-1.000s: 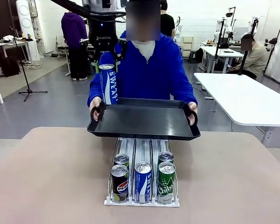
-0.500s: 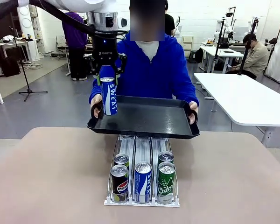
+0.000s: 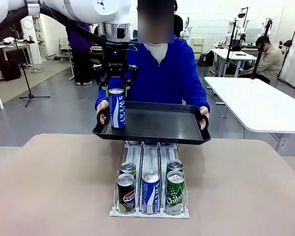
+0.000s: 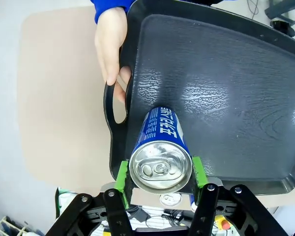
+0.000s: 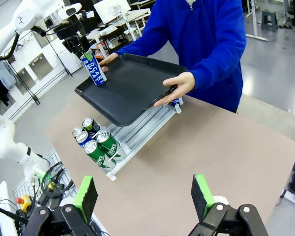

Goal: Retrieve and hand over the desired beverage to the person.
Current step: Place the picked can on the Handle tray extended by the person.

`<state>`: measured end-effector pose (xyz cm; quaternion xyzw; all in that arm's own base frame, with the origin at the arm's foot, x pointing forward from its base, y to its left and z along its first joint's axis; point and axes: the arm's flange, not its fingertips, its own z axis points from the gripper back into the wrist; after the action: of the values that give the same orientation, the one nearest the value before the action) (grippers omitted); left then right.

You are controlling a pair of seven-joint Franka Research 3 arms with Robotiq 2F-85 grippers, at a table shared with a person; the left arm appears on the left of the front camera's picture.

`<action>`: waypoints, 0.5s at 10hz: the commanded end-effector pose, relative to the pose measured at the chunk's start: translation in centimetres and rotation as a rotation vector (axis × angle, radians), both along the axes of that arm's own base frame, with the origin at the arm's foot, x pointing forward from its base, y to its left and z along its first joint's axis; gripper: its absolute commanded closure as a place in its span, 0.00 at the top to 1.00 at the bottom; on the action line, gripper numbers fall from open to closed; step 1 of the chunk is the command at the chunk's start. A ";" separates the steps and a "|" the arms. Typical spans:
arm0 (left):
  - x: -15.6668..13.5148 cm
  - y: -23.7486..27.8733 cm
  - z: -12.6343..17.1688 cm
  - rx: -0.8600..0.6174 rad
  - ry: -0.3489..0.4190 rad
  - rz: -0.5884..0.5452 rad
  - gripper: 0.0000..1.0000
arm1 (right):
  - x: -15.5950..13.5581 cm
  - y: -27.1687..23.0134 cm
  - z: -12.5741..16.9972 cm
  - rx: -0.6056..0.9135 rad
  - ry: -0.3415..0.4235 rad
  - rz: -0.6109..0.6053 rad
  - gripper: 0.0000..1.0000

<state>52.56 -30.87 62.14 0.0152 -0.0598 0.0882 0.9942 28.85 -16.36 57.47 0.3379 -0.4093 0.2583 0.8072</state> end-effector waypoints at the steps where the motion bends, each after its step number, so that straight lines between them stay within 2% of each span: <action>1: 0.0 0.2 0.0 0.010 0.001 0.004 0.70 | 0.4 -0.1 0.0 0.024 -0.031 0.014 1.00; 2: 0.1 0.3 -0.1 0.008 0.003 -0.006 1.00 | 0.4 -0.1 0.0 0.024 -0.031 0.014 1.00; 5: 0.1 0.3 -0.1 0.007 0.015 -0.011 1.00 | 0.4 -0.1 0.0 0.024 -0.031 0.014 1.00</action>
<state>52.59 -30.82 62.03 0.0172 -0.0582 0.0883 0.9942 28.85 -16.36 57.47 0.3379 -0.4093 0.2583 0.8072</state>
